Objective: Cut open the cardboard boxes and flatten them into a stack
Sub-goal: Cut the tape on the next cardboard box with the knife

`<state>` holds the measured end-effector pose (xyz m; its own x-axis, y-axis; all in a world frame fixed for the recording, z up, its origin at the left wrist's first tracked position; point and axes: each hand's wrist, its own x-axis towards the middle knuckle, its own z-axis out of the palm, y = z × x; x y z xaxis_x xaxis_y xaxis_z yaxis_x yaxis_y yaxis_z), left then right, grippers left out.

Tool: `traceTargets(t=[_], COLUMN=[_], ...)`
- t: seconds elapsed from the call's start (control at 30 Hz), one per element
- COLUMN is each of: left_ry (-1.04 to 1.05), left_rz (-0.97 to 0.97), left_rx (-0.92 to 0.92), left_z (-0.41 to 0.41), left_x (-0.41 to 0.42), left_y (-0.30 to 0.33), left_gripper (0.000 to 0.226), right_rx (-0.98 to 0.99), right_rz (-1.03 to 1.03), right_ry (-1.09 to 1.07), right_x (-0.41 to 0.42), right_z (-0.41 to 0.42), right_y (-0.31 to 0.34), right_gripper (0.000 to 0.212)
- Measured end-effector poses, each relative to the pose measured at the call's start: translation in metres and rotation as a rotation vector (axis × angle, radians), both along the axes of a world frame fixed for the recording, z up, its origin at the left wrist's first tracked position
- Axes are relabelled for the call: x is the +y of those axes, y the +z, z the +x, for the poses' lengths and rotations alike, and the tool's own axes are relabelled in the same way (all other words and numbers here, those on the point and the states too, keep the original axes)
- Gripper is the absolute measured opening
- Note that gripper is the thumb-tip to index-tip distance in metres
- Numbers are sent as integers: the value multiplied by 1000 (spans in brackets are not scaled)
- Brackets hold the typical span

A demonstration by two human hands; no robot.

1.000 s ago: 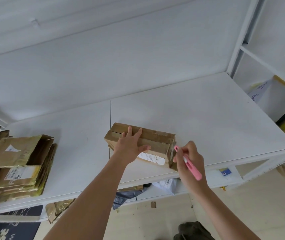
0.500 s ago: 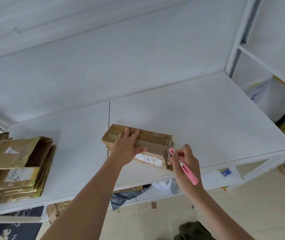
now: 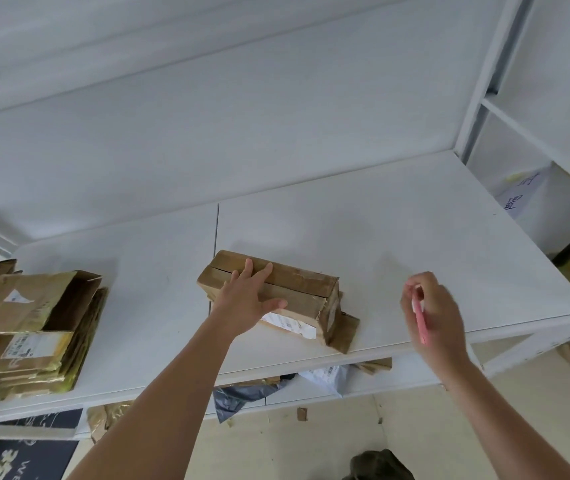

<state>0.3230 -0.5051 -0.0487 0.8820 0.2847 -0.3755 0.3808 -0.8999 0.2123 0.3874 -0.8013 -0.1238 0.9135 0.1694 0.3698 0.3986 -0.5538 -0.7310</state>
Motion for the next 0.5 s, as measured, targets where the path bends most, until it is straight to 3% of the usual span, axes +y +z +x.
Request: traceTargets(t=[0.1, 0.3, 0.37, 0.43, 0.5], left_ry=[23, 57, 64, 70, 68], left_rz=[-27, -75, -93, -108, -122], left_rx=[-1, -21, -32, -40, -42], left_z=[0, -3, -4, -5, -6], left_x=[0, -3, -4, -4, -4], left_y=[0, 0, 0, 0, 0], left_gripper=[85, 83, 82, 82, 83], right_rx=[78, 376, 271, 186, 325], right_rz=[-370, -600, -544, -322, -75], right_ry=[-87, -198, -167, 40, 315], right_x=[-31, -33, -12, 21, 58], right_z=[45, 78, 80, 72, 56], right_y=[-29, -28, -22, -6, 23], right_gripper=[15, 58, 48, 35, 34])
